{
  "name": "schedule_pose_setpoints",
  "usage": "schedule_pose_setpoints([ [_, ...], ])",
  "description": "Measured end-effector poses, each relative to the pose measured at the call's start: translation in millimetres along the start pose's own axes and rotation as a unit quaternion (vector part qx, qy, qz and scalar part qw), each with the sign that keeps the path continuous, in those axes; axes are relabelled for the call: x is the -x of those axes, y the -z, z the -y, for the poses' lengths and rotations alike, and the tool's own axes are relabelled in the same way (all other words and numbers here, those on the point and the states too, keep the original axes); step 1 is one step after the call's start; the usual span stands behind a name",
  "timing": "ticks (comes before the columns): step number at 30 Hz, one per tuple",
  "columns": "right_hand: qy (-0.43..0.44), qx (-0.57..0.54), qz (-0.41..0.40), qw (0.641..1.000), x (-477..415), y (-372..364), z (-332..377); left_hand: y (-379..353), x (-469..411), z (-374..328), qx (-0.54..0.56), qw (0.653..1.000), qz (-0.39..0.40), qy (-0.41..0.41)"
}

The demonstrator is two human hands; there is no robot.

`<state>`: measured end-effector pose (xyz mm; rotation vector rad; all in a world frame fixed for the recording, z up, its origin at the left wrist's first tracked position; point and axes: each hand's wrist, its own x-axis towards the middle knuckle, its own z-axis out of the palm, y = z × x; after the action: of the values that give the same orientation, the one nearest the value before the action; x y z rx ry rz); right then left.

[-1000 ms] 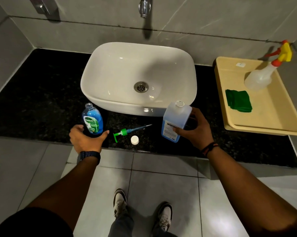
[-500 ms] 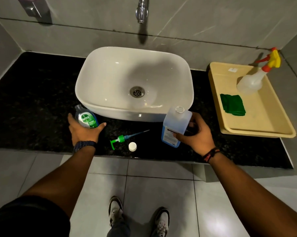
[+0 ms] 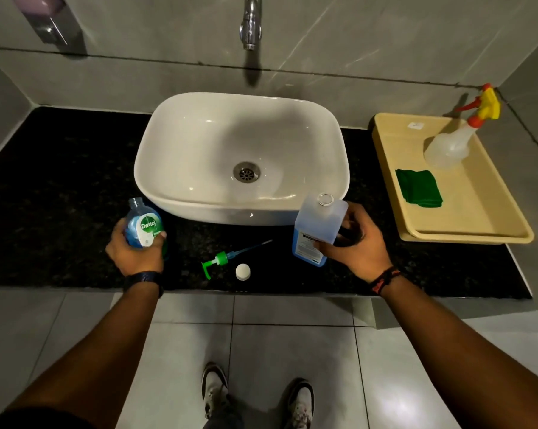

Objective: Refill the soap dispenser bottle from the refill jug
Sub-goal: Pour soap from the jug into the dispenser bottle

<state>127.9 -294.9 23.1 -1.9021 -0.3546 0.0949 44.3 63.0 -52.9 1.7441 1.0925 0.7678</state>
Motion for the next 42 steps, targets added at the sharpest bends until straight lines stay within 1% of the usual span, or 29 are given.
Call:
schedule_pose_setpoints([
  [2,-0.002,0.002,-0.003,1.0,-2,2,5,11,8,-10,0.051,0.998,-0.016,-0.018],
  [5,0.001,0.021,-0.008,1.0,-8,3,16,22,16,-34,0.135,0.99,0.004,-0.036],
  [9,0.048,0.047,-0.014,0.998,-17,5,32,23,19,-82,0.194,0.979,0.018,-0.06],
  [15,0.08,0.009,-0.017,0.997,-26,14,72,13,15,-173,0.312,0.95,-0.003,0.022],
  [18,0.089,0.013,-0.016,0.996,-32,21,91,4,24,-208,0.369,0.928,0.024,0.057],
  [21,0.11,0.036,-0.017,0.993,-39,28,110,-3,40,-234,0.397,0.912,0.071,0.073],
  [24,0.131,0.056,-0.024,0.99,-42,40,129,-8,59,-254,0.388,0.911,0.125,0.07],
  [27,0.147,0.069,-0.031,0.986,-42,53,148,-10,75,-269,0.346,0.925,0.155,0.021],
  [29,0.157,0.073,-0.045,0.984,-42,62,160,-11,82,-277,0.312,0.936,0.161,-0.012],
  [32,0.161,0.081,-0.056,0.982,-43,78,182,-7,90,-288,0.285,0.944,0.161,-0.042],
  [35,0.169,0.078,-0.062,0.981,-47,92,209,-3,95,-301,0.241,0.952,0.16,-0.098],
  [38,0.185,0.101,-0.08,0.974,-49,104,239,1,101,-315,0.226,0.95,0.167,-0.134],
  [42,0.217,0.17,-0.097,0.956,-51,116,276,3,108,-334,0.228,0.943,0.189,-0.149],
])
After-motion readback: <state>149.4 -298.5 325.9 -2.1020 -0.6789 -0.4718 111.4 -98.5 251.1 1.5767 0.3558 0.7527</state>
